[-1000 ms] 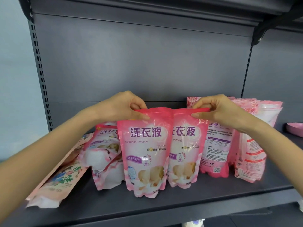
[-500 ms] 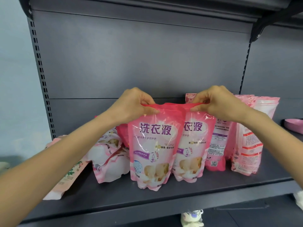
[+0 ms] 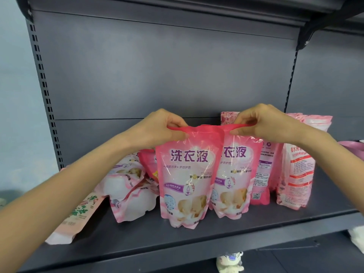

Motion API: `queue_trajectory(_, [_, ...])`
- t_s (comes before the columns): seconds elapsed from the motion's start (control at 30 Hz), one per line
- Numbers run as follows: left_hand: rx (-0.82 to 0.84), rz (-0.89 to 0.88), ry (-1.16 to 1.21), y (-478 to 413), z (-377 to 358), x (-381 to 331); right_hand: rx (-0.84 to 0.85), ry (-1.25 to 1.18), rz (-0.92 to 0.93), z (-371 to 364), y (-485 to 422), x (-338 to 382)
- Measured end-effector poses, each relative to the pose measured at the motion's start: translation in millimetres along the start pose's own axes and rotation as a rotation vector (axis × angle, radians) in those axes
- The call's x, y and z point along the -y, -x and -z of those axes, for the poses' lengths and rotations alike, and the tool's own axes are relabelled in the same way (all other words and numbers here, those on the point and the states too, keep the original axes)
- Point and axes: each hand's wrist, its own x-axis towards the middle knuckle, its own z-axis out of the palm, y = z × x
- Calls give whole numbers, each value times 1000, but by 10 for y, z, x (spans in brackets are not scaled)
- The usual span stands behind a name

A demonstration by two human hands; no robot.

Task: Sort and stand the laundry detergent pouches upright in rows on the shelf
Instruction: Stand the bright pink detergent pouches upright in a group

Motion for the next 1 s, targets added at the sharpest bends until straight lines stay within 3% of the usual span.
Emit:
queue_trajectory(0.33, [39, 4, 101, 190, 174, 68, 8, 50, 18, 22, -132, 307])
queue_trajectory(0.57, [24, 37, -23, 580, 529, 354, 52, 15, 112, -219, -306, 817])
queue_trajectory(0.7, [13, 121, -148, 860, 738, 560, 74, 115, 140, -383, -375, 1152])
queue_trajectory(0.87, [-25, 165, -579, 1164, 855, 757, 35, 329, 209, -670, -361, 1631])
queue_trajectory(1.0, [-26, 219, -769, 1358, 903, 1003, 54, 396, 345, -1042, -287, 1941])
